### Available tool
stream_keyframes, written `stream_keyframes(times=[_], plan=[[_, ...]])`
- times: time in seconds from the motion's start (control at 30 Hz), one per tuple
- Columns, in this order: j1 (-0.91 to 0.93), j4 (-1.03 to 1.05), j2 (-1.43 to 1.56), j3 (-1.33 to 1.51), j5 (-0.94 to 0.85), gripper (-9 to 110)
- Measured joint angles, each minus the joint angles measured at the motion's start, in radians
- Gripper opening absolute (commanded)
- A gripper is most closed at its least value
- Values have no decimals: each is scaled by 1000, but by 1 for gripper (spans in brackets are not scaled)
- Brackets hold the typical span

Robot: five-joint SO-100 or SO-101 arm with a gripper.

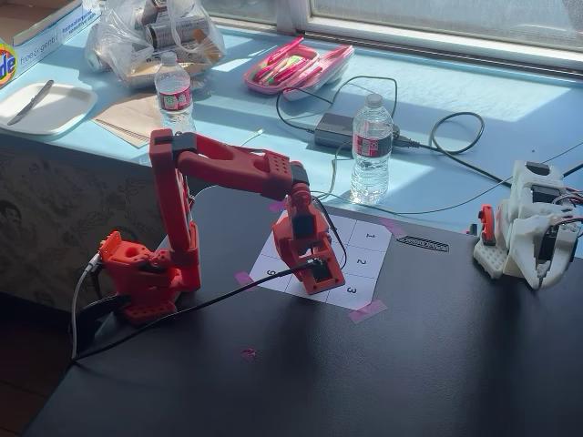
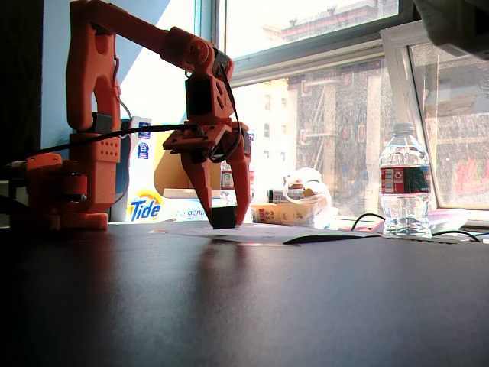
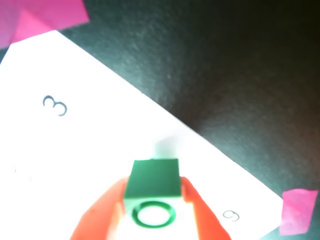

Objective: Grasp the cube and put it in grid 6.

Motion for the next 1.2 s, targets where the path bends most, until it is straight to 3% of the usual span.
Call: stream_keyframes(times=[0.07,0.27,0.4,0.5,0.7,0.93,1.2], plan=[[-5,5,0,14,-6,30],[18,8,37,40,-18,34],[46,-5,84,40,-23,34],[78,-21,183,41,-25,26],[261,-83,537,87,-25,24],[480,-235,1077,474,-25,24],[511,21,1531,864,23,19]])
